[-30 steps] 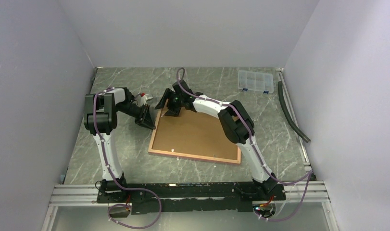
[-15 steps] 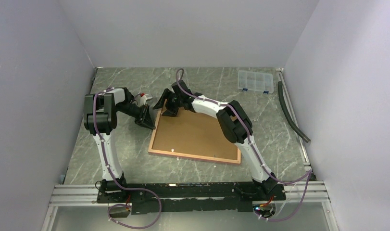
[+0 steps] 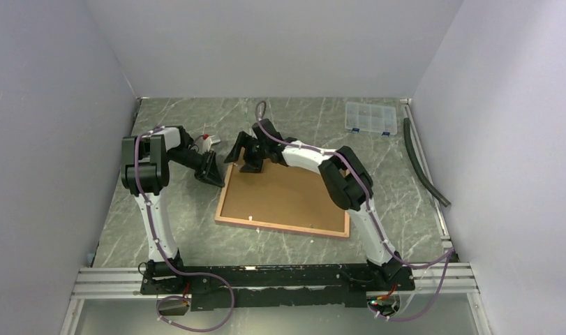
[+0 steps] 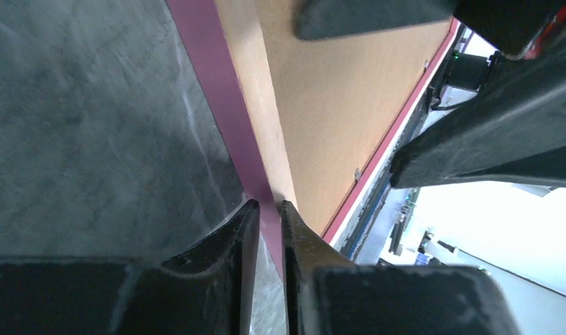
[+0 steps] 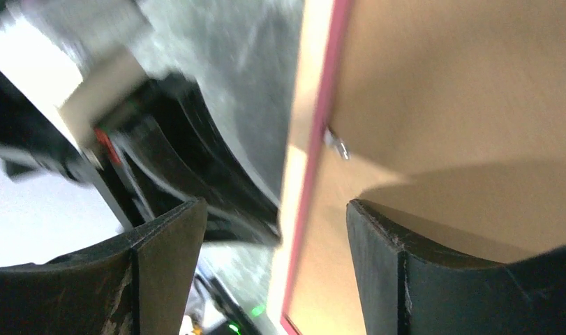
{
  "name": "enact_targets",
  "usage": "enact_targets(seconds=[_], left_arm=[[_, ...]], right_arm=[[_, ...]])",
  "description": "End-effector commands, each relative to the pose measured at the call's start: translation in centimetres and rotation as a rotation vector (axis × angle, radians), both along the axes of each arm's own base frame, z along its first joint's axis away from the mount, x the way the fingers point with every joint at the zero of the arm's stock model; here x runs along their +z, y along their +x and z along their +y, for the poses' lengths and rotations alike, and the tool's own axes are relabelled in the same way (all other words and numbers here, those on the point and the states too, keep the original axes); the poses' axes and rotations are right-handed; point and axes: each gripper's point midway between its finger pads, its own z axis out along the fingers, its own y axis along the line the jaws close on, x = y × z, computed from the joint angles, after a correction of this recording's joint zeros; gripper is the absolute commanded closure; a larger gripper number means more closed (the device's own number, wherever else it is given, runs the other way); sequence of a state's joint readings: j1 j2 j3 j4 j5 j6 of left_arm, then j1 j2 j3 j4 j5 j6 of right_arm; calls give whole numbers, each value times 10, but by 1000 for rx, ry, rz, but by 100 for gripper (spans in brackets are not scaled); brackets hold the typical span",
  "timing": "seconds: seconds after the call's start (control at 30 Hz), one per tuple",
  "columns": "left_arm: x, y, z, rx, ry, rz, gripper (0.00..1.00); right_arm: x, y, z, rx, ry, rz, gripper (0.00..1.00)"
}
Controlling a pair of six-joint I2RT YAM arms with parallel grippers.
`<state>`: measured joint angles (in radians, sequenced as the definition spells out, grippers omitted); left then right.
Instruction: Put the photo into the frame
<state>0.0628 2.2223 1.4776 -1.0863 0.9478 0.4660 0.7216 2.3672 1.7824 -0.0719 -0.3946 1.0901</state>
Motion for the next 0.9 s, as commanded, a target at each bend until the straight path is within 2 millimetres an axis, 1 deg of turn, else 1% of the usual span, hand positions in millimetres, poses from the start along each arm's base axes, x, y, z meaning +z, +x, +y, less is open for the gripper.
enact_targets(seconds=[0.0, 0.03, 0.13, 0.23, 0.27, 0.3, 0.37, 0.43, 0.5, 0.57, 0.6, 0.63, 0.8, 0.83, 0.87], left_arm=[[24, 21, 12, -9, -5, -134, 72], [29, 23, 17, 0, -1, -145, 67], [46, 28, 27, 15, 7, -178, 58], [63, 29, 34, 21, 16, -211, 51], [69, 29, 36, 21, 21, -225, 49], [75, 28, 38, 23, 27, -235, 48], [88, 25, 41, 28, 37, -262, 38], [98, 20, 45, 31, 55, -284, 36], [108, 15, 47, 33, 70, -304, 34], [118, 7, 48, 32, 80, -319, 33], [122, 4, 49, 32, 87, -327, 21], [126, 1, 49, 34, 95, -340, 18], [142, -11, 52, 48, 133, -398, 15], [145, -13, 52, 50, 138, -415, 8], [148, -15, 51, 47, 140, -430, 6]], right_arm=[[47, -36, -32, 165, -77, -230, 23], [49, -46, -43, 203, -134, -285, 24], [39, -83, -78, 312, -325, -360, 29], [21, -122, -110, 395, -449, -378, 33], [14, -133, -120, 407, -493, -384, 34], [10, -144, -127, 426, -519, -390, 34], [4, -165, -139, 455, -567, -415, 35], [-2, -179, -148, 478, -611, -440, 37], [-8, -189, -153, 501, -647, -466, 38], [-11, -195, -154, 514, -683, -499, 40], [-12, -197, -154, 521, -700, -514, 40], [-14, -197, -155, 520, -727, -530, 41], [-20, -204, -152, 562, -817, -591, 43], [-20, -205, -152, 563, -837, -600, 43], [-22, -207, -151, 575, -849, -611, 44]])
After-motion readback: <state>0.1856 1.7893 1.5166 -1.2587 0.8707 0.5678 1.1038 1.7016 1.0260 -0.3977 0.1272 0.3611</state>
